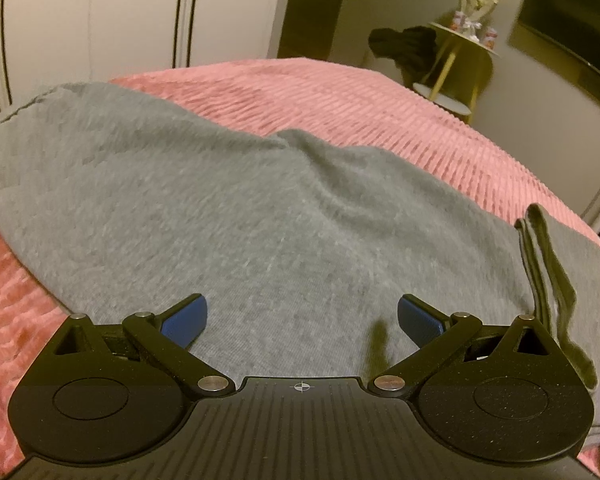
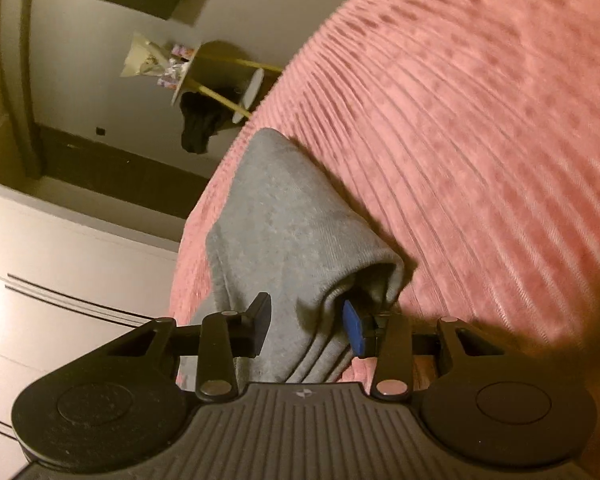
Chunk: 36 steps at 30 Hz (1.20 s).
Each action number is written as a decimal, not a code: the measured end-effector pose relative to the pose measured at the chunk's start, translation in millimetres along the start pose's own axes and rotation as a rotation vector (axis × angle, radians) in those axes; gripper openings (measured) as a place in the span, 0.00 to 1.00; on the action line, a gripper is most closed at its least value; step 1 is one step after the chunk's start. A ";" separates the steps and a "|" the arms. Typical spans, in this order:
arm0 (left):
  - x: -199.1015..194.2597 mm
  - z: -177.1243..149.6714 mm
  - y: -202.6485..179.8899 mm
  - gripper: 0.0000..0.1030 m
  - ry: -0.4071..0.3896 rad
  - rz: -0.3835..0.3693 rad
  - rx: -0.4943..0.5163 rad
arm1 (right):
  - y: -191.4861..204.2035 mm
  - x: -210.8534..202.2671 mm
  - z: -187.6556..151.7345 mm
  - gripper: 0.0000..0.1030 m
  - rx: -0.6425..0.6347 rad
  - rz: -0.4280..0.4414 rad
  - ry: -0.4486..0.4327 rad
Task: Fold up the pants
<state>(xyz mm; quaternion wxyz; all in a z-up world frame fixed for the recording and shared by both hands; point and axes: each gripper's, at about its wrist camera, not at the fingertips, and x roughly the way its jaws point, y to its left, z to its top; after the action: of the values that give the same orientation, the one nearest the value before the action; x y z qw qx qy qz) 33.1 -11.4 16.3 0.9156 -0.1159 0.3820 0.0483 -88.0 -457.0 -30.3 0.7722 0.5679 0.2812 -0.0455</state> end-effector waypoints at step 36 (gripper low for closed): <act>83.2 14.8 -141.7 0.49 0.498 -0.600 0.012 | 14.7 6.1 -4.6 0.46 -0.315 -0.242 -0.164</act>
<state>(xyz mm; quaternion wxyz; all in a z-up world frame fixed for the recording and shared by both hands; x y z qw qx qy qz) 126.9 -145.0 -8.0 0.7690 -0.2253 0.5419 -0.2534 -79.0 -446.1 -21.7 0.8606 0.3968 0.2870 -0.1396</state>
